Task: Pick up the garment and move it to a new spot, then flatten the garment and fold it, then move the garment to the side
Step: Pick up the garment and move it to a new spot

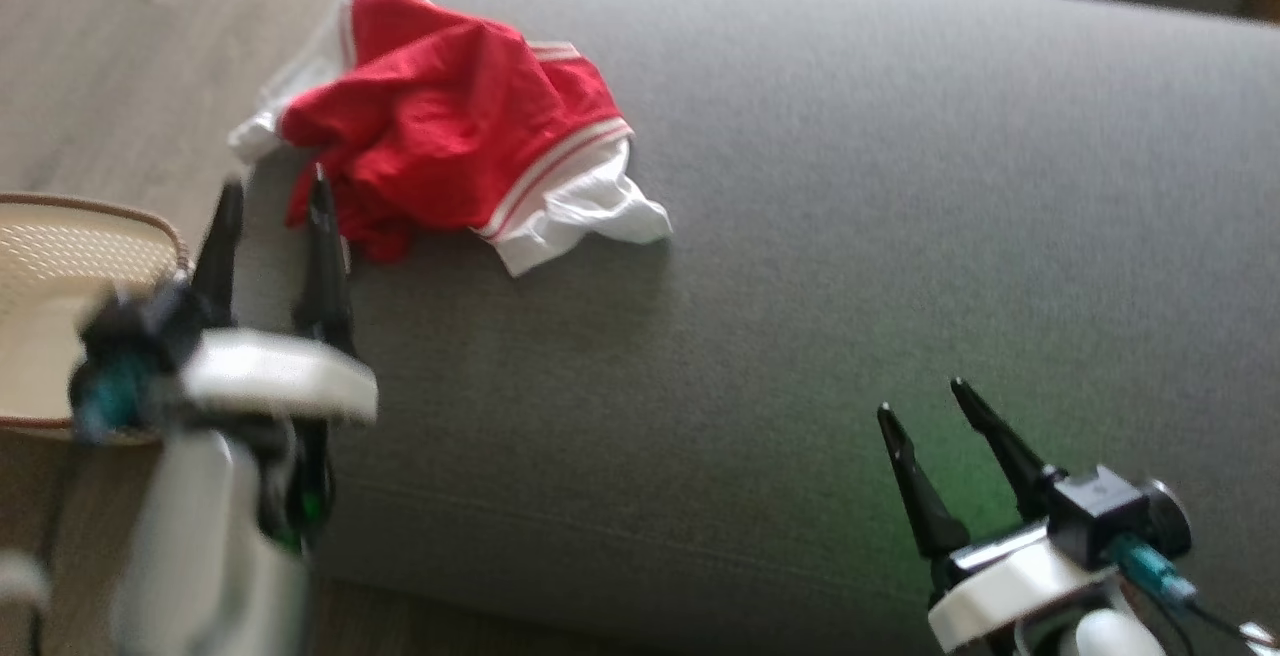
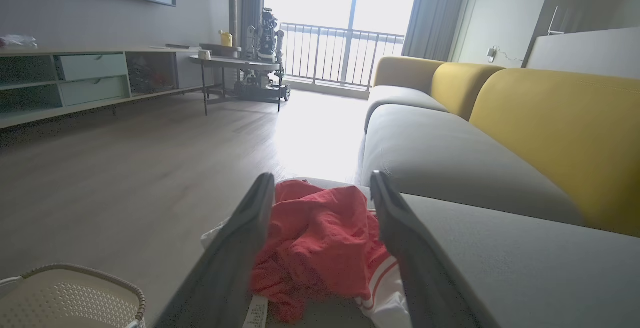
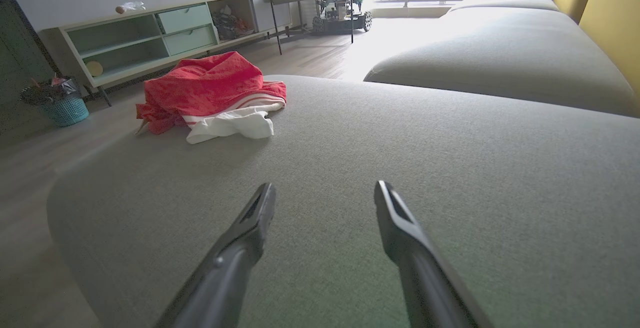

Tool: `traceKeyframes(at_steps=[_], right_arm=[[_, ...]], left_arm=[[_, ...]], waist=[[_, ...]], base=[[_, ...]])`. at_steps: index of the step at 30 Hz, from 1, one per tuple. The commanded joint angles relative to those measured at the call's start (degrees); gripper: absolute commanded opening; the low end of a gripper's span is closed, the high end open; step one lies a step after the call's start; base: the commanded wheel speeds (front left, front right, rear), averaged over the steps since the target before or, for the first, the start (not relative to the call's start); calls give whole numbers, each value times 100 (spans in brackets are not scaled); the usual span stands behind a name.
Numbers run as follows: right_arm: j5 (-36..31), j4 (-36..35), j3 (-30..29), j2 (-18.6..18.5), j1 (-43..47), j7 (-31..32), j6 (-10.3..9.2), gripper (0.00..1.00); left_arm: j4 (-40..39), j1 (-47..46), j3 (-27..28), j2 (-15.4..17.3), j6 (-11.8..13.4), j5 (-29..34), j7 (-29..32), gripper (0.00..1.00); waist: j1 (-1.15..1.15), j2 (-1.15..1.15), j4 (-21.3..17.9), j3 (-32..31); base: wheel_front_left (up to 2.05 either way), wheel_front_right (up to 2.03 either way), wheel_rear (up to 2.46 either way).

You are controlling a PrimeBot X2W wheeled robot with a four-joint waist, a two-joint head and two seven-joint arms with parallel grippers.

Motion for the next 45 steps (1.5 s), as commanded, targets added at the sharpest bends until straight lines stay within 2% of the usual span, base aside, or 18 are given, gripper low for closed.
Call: traceKeyframes(at_steps=[1,4,9,17,26,32,45], right_arm=[[-65,-204,114,-21,-290,-54,-2,100],[-117,-214,112,-21,-372,-54,-2,100],[-268,-228,69,-21,-536,-54,-2,100],[-407,-278,135,-21,-856,-54,-2,100],[-521,-419,139,-21,-1131,-54,-2,100],[-514,-560,22,-21,-1278,-54,-2,100],[-525,-683,-158,-21,-1523,-54,-2,100]], left_arm=[[68,-720,261,169,-83,-233,273,100],[385,-1231,310,218,-139,-409,585,100],[1534,-2385,262,436,-254,-634,1510,100],[3347,-3874,243,750,-282,-678,2075,100],[4832,-4840,263,935,-370,-951,3006,100],[5314,-5117,192,1020,-411,-973,2987,100],[5969,-5464,-11,865,-492,-1091,2689,100]], waist=[[-1,0,-228,325],[-1,0,-308,448],[-1,0,-494,716],[-1,0,-786,1095],[-1,0,-1051,1658],[-1,0,-1145,2049],[-1,0,-1041,2579]], base=[[0,0,0],[0,0,0],[0,0,0],[0,0,0],[0,0,0],[0,0,0],[0,0,0]])
